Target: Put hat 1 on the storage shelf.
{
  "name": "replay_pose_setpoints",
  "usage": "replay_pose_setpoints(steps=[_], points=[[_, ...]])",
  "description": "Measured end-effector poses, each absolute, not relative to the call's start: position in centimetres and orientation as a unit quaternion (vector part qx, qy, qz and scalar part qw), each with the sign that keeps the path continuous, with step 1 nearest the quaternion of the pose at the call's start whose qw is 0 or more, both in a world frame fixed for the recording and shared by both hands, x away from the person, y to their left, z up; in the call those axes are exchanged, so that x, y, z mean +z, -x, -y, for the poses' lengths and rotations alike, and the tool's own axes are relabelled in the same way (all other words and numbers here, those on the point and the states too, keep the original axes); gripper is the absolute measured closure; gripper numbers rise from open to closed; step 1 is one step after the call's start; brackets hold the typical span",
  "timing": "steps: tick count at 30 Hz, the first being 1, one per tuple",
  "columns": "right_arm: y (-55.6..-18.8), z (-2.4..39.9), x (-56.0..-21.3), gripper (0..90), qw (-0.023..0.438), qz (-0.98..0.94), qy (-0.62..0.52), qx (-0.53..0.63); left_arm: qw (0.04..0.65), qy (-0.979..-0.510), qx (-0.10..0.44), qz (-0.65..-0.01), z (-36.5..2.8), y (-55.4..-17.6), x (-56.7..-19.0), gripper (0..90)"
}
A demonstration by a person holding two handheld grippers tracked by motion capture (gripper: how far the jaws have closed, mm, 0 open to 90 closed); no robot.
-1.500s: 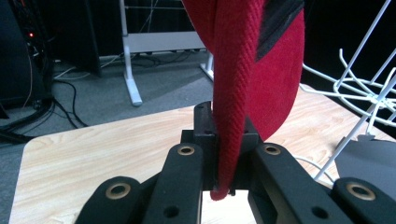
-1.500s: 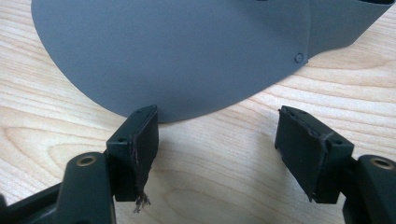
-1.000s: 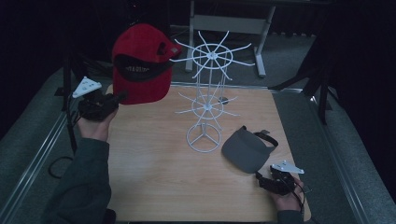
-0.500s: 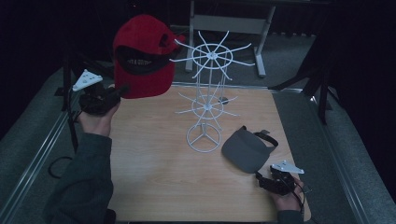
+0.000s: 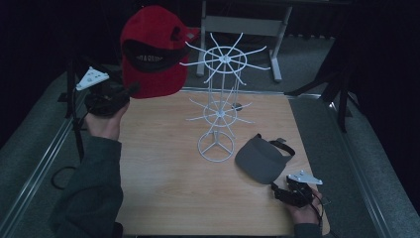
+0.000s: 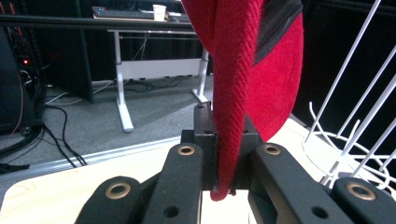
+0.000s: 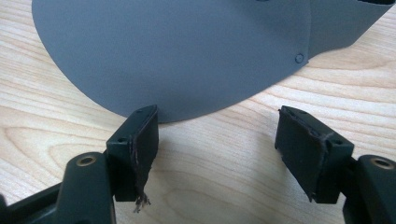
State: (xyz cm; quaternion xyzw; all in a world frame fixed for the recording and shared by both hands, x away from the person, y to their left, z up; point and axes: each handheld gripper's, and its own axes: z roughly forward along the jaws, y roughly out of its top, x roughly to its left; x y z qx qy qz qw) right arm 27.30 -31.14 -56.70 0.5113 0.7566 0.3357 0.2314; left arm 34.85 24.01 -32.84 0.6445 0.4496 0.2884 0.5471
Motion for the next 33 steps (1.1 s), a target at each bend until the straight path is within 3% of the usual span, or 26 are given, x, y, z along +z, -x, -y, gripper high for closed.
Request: replay_pose_setpoints(steps=[33], points=[[-27.3,31.1,-56.7,29.9,0.231,-0.757,-0.511,0.336,0.562,-0.645,0.284,-0.433,-22.6,-34.5,-32.3,85.8]])
